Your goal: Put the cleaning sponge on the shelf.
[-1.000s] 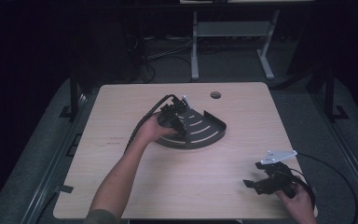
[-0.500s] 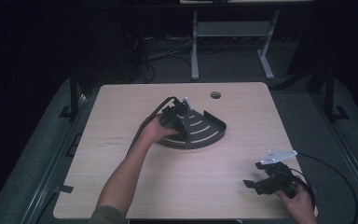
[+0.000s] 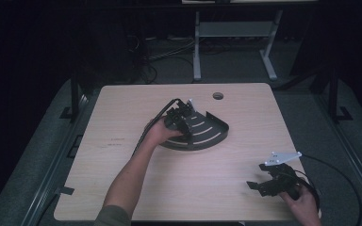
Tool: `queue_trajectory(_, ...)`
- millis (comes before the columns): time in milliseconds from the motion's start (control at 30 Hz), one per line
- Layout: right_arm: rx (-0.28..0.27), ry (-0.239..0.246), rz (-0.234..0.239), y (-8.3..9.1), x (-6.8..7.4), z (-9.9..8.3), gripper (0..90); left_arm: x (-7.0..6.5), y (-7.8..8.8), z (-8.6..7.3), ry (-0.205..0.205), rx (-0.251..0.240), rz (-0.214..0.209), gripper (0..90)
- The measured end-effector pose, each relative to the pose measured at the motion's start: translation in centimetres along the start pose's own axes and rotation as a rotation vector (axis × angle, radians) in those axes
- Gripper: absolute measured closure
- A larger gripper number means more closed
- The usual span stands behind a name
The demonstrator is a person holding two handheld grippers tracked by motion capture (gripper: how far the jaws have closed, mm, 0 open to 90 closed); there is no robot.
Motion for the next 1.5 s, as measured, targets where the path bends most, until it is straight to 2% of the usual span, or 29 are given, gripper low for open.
queue_trajectory(500,0.004,0.000,0.003,0.0,0.1,0.0,14.2,0.0,-0.6,-0.2,0.014,0.009,-0.020,29.1)
queue_trajectory(900,0.001,0.014,0.002,-0.2,0.2,0.2,14.2,0.0,0.5,-0.3,0.019,-0.017,-0.011,23.6)
queue_trajectory(933,0.000,0.009,0.002,-0.1,0.2,0.2,14.2,-0.1,0.7,-0.2,0.008,-0.017,0.002,23.4)
queue_trajectory(1067,0.001,-0.003,-0.003,-0.1,-0.1,0.2,14.2,-0.4,1.0,-0.1,-0.008,-0.022,0.008,23.4)
queue_trajectory(1267,-0.006,-0.005,-0.006,0.0,-0.1,0.2,14.2,-0.5,1.4,-0.2,-0.004,-0.024,0.012,21.1)
queue_trajectory(1500,-0.004,-0.005,-0.004,0.0,0.1,0.2,14.2,-1.2,2.4,-0.6,-0.021,-0.031,0.013,20.9)
Point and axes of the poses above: each handheld gripper's, and its own axes: y roughly backward along the jaws, z roughly out of its top, x roughly to its left, the point moved 8 cm from there along -y, roughly forward along the jaws, and after that the axes turned 12 degrees about -y, right-handed, at the moved point
